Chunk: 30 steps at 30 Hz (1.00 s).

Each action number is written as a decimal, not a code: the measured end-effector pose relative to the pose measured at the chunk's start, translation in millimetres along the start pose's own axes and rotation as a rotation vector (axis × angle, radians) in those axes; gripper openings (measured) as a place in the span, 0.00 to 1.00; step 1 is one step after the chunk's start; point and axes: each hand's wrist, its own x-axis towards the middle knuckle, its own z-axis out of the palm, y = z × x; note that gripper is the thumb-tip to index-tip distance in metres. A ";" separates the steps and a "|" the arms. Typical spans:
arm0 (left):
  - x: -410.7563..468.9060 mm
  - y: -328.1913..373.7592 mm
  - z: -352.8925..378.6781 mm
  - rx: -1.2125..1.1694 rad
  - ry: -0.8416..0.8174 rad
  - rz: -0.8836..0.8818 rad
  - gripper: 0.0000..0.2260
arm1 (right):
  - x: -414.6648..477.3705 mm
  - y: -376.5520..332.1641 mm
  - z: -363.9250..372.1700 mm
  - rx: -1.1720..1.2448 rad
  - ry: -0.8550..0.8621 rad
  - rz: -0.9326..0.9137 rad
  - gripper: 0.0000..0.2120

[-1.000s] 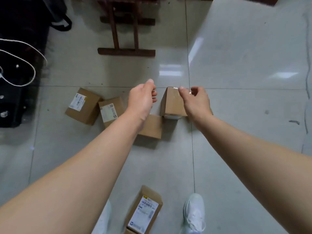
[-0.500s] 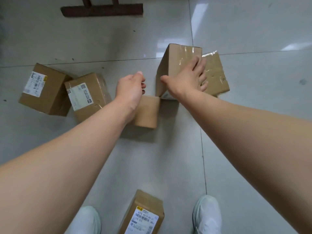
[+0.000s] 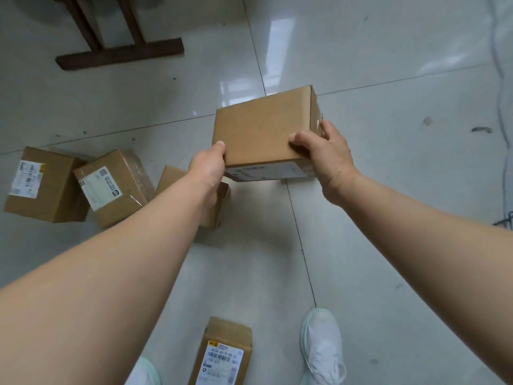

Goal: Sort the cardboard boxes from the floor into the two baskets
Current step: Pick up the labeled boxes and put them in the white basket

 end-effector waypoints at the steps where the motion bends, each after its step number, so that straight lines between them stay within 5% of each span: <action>1: -9.0 6.7 -3.1 -0.025 -0.003 -0.009 0.09 | -6.8 -4.0 -6.8 0.034 -0.022 0.006 0.13; 3: -25.7 20.0 -12.4 -0.035 -0.019 0.006 0.11 | -25.6 -17.2 -15.9 0.078 -0.062 0.006 0.13; 6: -56.3 46.3 -34.3 -0.014 -0.001 0.046 0.13 | -56.1 -53.7 -19.7 0.081 -0.139 0.005 0.38; 8: -81.3 66.3 -53.5 -0.005 0.020 0.065 0.15 | -75.2 -79.3 -21.1 0.083 -0.185 0.009 0.44; 13: -163.3 121.7 -117.0 -0.055 0.099 0.091 0.24 | -145.7 -167.4 -24.6 0.076 -0.244 0.026 0.11; 19: -280.2 177.1 -191.4 -0.248 0.005 0.016 0.31 | -260.0 -281.2 -32.0 0.031 -0.185 0.125 0.35; 24: -375.5 206.2 -262.8 -0.291 0.039 0.072 0.17 | -361.5 -352.8 -34.9 -0.010 -0.217 0.071 0.38; 30: -473.1 221.7 -324.9 -0.265 0.003 0.184 0.15 | -471.5 -404.9 -25.0 0.060 -0.204 -0.002 0.39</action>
